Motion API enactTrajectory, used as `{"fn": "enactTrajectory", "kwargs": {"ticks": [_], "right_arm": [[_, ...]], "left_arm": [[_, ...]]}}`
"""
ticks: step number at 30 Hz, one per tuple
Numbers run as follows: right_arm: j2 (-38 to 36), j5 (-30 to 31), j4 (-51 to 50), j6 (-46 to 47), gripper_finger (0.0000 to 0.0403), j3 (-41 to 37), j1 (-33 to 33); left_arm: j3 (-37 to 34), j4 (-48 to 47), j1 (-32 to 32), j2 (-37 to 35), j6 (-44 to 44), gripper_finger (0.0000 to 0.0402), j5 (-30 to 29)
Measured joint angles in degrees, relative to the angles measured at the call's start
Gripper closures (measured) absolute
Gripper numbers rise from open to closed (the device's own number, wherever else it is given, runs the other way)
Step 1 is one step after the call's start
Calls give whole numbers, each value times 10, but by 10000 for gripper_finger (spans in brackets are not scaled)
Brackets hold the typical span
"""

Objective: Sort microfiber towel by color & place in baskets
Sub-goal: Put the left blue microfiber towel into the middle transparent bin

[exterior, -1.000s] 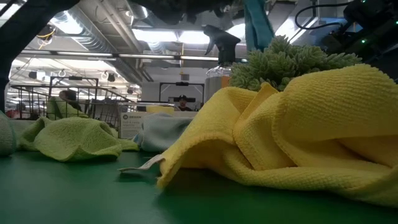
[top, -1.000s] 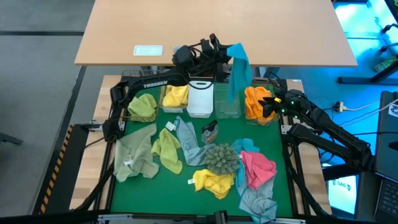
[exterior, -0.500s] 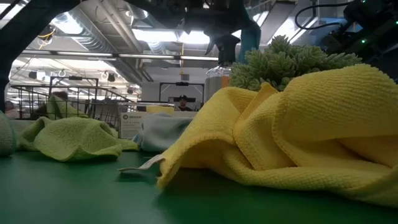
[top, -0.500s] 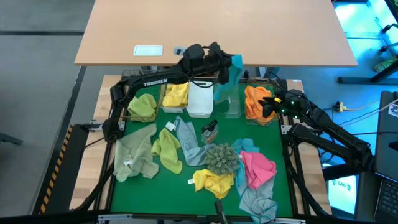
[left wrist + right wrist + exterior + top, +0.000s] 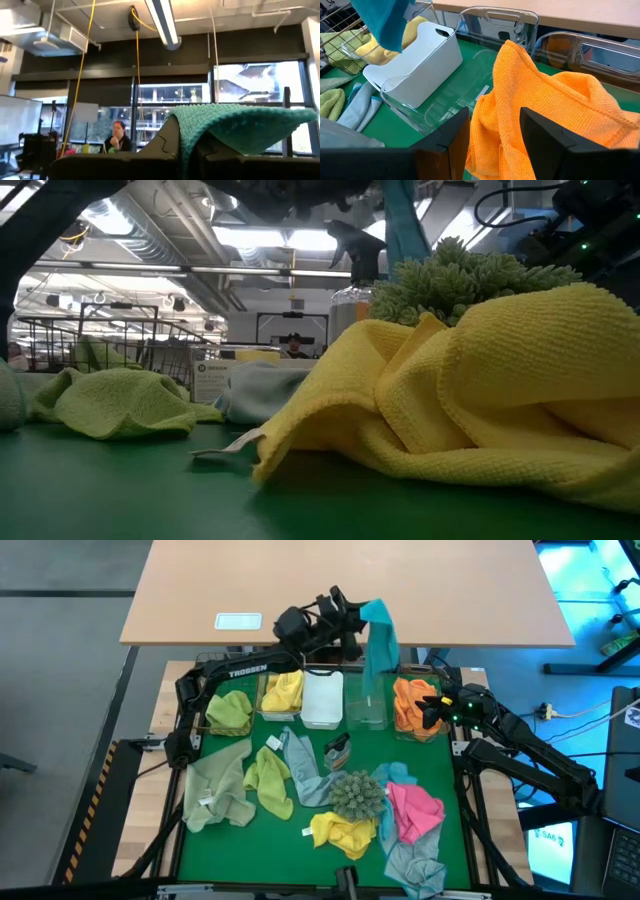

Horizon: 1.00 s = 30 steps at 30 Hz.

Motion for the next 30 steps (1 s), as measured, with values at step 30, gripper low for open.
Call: {"fn": "enactTrajectory", "kwargs": {"ticks": [30], "right_arm": [[0,0,0,-14,231,0,0]], "left_arm": [[0,-443,-22,5,108,401,-72]]}}
